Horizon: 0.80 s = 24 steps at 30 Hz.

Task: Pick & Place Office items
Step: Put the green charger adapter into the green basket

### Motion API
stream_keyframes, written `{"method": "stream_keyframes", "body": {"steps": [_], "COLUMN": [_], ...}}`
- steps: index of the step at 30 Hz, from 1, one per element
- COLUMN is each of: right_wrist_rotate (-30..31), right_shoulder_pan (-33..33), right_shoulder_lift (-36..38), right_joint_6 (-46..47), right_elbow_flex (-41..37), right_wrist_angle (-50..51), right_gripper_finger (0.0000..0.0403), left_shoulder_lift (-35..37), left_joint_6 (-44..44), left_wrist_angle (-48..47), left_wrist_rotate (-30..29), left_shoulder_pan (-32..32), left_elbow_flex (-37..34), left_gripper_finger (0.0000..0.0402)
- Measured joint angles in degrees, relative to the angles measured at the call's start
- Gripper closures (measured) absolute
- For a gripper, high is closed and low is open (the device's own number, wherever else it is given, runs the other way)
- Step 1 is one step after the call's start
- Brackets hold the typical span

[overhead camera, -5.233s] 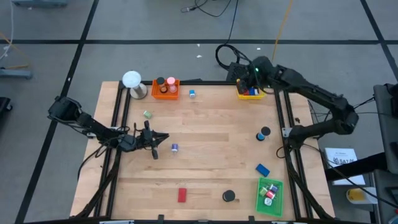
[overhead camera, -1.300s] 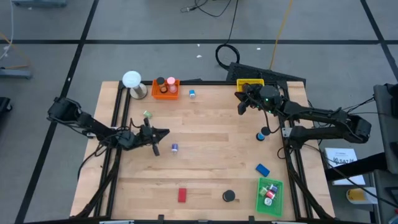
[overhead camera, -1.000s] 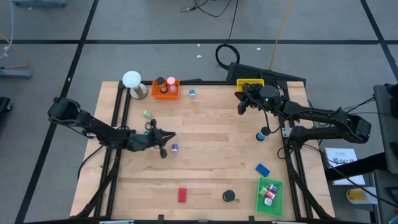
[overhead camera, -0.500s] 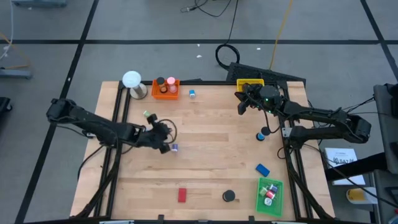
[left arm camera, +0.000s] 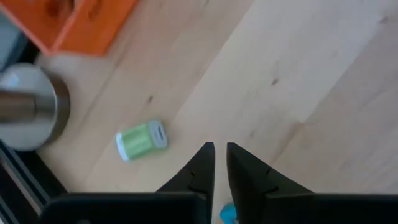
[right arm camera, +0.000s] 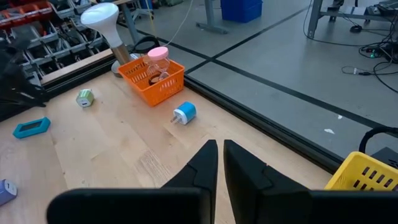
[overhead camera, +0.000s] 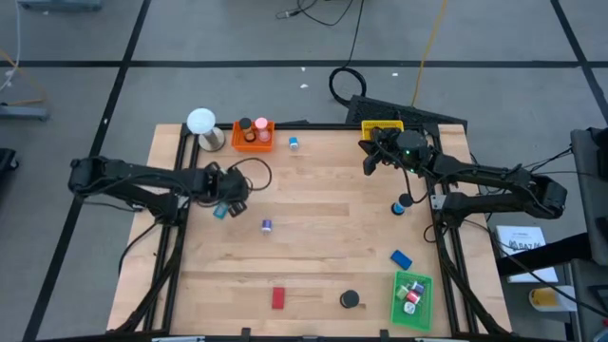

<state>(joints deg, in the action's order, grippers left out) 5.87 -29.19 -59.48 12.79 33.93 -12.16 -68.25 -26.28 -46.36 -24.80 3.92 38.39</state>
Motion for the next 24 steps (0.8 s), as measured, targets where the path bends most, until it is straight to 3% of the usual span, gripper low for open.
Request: {"method": "stream_keyframes", "body": {"steps": [6,17,24], "right_wrist_rotate": [0.00,0.00,0.00], "right_shoulder_pan": [0.00,0.00,0.00], "right_shoulder_lift": [0.00,0.00,0.00], "right_joint_6": [-0.01,-0.01,-0.01], "right_elbow_flex": [0.02,0.02,0.02], "right_wrist_angle": [-0.01,-0.01,-0.01], "right_gripper_finger": [0.0385,0.0385,0.0385], "left_shoulder_lift": [0.00,0.00,0.00], "left_joint_6": [0.02,2.38,5.46], "left_wrist_angle": [-0.61,-0.38,1.46], "left_wrist_rotate": [3.76,3.96,6.37], "left_shoulder_pan": [7.23,16.75,23.26], "left_elbow_flex": [0.00,-0.13,-2.14], "left_gripper_finger": [0.0294,0.0164,0.0123]}}
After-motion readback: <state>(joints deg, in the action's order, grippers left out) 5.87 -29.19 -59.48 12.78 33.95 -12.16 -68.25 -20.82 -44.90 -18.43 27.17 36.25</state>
